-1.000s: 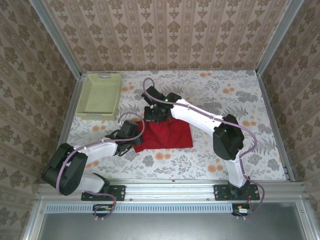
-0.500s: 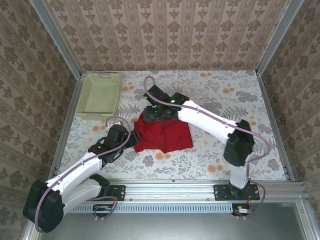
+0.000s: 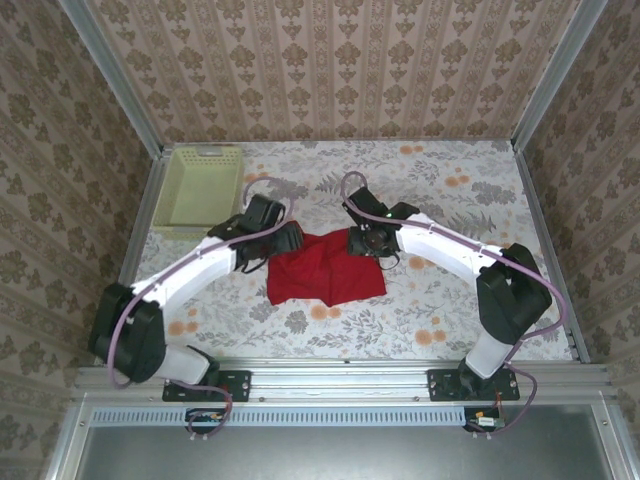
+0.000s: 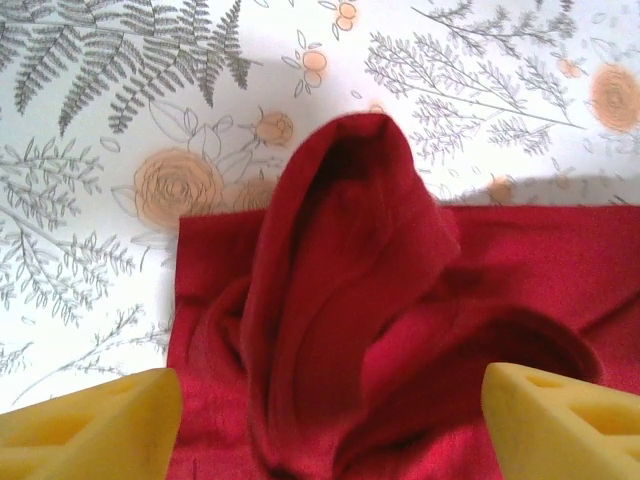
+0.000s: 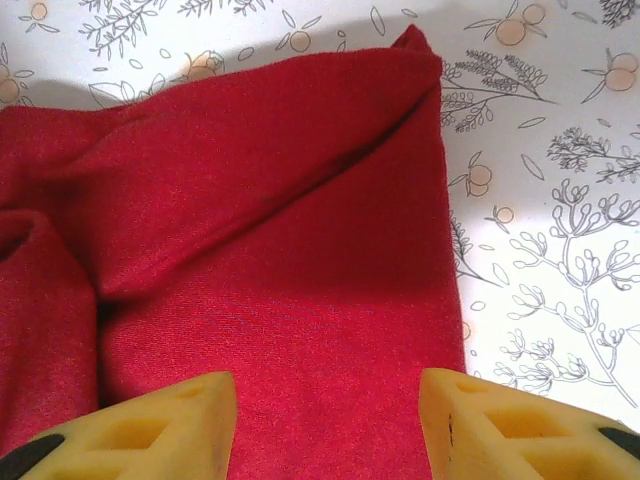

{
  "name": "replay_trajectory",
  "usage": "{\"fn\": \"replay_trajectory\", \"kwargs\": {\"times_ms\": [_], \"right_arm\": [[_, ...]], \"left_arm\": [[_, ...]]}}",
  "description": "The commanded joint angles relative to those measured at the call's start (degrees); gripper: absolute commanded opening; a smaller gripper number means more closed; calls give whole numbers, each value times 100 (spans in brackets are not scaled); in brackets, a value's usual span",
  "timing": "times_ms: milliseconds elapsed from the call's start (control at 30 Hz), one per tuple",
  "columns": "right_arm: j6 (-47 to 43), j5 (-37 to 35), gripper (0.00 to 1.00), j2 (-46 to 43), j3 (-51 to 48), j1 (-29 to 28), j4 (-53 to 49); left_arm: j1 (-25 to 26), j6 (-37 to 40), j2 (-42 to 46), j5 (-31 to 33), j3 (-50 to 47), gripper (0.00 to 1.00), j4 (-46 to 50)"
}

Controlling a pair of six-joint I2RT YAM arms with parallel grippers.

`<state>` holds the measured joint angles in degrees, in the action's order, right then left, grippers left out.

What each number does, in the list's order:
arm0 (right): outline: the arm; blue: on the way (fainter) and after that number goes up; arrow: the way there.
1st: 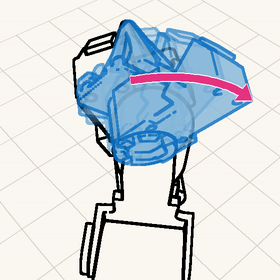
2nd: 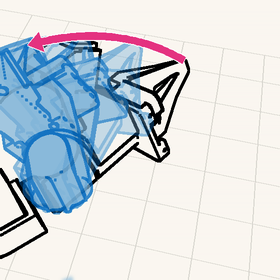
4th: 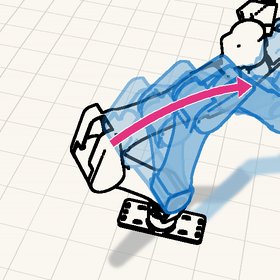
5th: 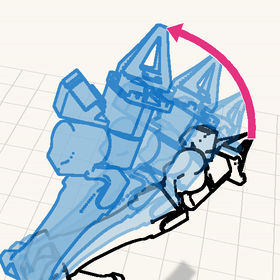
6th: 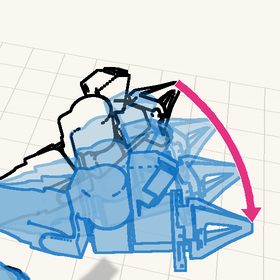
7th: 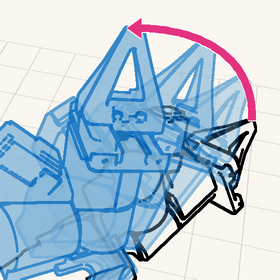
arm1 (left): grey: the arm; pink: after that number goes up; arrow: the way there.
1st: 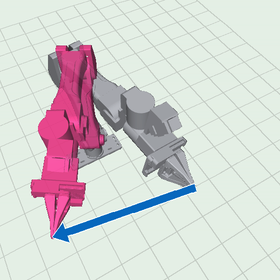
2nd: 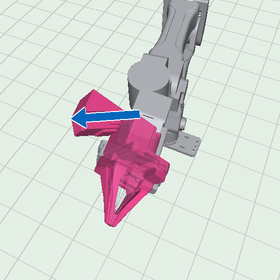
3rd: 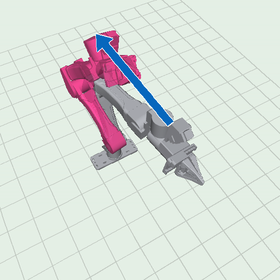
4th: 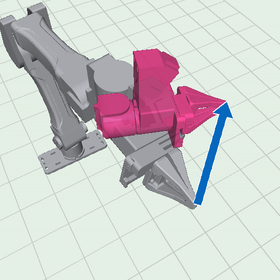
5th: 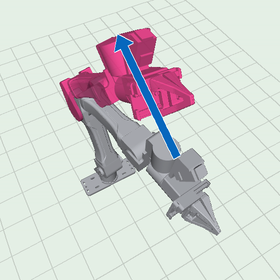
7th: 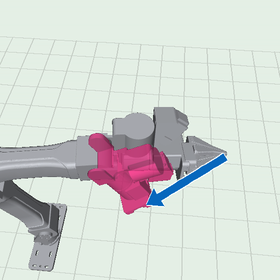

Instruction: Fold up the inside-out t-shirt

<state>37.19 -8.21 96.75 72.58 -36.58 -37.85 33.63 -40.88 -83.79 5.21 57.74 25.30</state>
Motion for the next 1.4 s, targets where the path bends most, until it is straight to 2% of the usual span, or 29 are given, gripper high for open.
{"fn": "replay_trajectory", "kwargs": {"times_ms": [0, 167, 300, 433, 500, 633, 800, 900, 967, 1133, 1267, 1367], "right_arm": [[-84, 92, 53, -51, -192, -16, 429], [-73, 185, 53, 102, -337, -20, 686], [-21, 182, 54, 272, -473, 85, 878], [10, 234, 54, 396, -645, 260, 1015], [8, 231, 53, 430, -724, 348, 1041], [29, 240, 53, 457, -824, 412, 1121], [53, 283, 52, 612, -787, 415, 1173], [68, 294, 52, 662, -762, 415, 1170], [78, 313, 52, 664, -763, 415, 1169], [46, 256, 52, 525, -797, 406, 1110], [-66, 134, 52, 316, -828, 410, 1062], [-114, -36, 53, 159, -848, 421, 999]], "left_arm": [[-108, 375, -610, 245, 446, 71, 668], [-274, 633, -1203, 10, 901, 51, 573], [-492, 713, -1511, -238, 1247, 22, 432], [-419, 823, -1247, -437, 1450, 3, 142], [-252, 954, -832, -299, 1355, 0, -77], [-231, 1021, -40, -638, 693, 0, -845], [-520, 1125, 115, -709, 229, 0, -1111], [-1045, 1115, -270, -1096, -9, 4, -1483], [-1236, 1199, -728, -1219, 106, 12, -1448], [-1341, 1082, -1601, -353, 705, 48, -273], [-1046, 943, -1002, 384, 578, 66, 177], [-353, 818, -412, 979, 514, 74, 535]]}}
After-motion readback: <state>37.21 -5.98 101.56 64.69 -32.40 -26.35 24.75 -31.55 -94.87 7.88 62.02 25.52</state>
